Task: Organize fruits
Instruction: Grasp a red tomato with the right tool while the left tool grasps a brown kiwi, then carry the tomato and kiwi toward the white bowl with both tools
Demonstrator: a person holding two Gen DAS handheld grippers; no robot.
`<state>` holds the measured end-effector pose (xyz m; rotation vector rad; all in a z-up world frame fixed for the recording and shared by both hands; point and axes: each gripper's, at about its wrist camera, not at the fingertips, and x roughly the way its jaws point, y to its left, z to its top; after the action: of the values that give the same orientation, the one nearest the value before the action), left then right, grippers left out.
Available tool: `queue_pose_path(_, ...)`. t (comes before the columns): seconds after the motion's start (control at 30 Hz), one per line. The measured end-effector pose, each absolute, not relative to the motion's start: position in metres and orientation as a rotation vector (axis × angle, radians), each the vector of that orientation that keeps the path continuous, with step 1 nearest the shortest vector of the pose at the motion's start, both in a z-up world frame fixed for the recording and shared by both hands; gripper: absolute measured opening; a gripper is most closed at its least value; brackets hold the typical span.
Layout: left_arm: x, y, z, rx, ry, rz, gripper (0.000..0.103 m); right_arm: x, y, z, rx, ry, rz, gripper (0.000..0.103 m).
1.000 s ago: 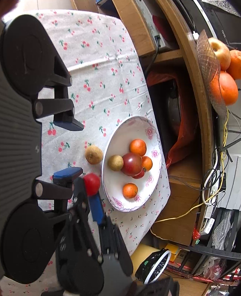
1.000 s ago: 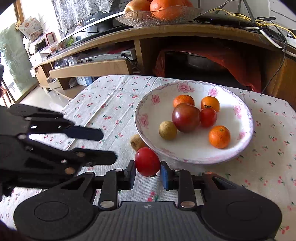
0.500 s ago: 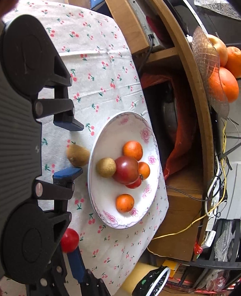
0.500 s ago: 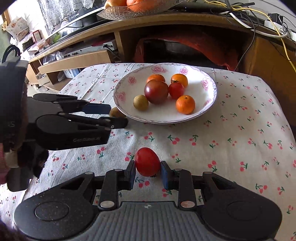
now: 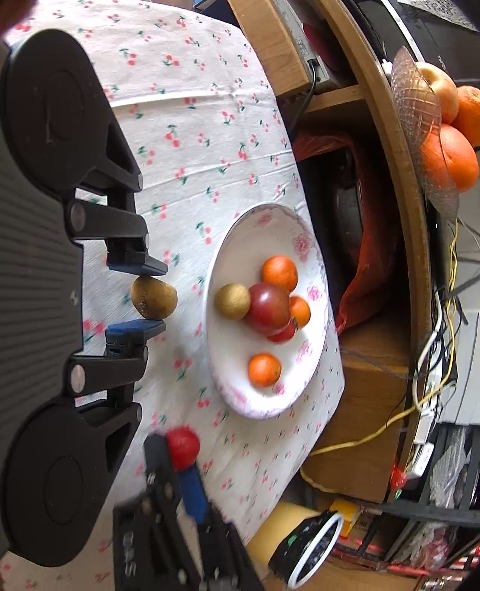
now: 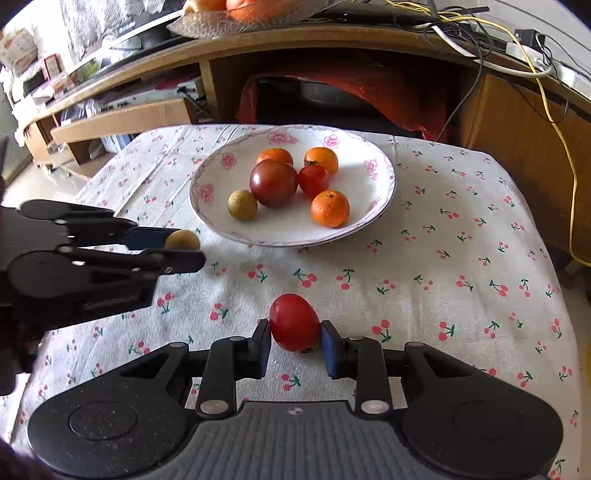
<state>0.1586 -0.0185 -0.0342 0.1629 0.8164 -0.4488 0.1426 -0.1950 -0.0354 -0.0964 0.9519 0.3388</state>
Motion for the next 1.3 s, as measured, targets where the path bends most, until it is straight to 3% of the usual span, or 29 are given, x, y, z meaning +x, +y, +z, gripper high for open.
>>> queue_pose_path(1.3,0.143,-0.013,-0.017,0.139,0.816,-0.449,0.034,0.132,-0.160,-0.023,-0.222,0.953,0.292,0.020)
